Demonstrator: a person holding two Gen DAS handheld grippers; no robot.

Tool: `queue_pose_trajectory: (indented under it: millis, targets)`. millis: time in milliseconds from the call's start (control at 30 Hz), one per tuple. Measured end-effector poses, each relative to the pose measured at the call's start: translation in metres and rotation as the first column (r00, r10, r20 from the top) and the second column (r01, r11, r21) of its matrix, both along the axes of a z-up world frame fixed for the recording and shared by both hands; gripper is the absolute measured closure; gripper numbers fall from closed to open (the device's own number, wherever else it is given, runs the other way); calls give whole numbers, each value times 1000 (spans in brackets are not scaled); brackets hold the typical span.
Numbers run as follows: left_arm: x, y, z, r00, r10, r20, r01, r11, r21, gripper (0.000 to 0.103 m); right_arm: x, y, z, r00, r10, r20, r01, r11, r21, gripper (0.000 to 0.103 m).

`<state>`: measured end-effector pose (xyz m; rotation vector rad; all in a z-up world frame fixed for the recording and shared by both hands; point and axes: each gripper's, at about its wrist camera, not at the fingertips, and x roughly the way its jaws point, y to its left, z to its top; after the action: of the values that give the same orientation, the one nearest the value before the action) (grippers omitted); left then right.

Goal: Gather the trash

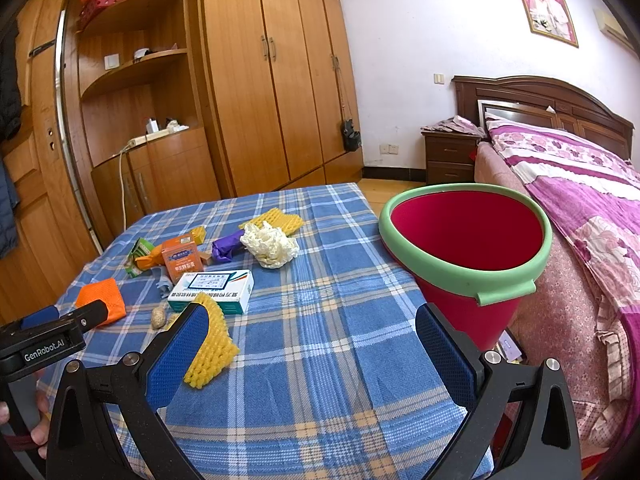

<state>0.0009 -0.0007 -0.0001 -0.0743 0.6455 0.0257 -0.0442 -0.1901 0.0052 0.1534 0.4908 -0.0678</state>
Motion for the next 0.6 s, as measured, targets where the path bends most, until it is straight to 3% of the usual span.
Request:
queue_pose_trajectory:
  millis: [600]
  targets:
    - [0, 0, 0, 1000, 0, -1, 0, 1000, 0, 4, 0, -2, 0, 1000, -3, 2, 3, 1000, 2, 1]
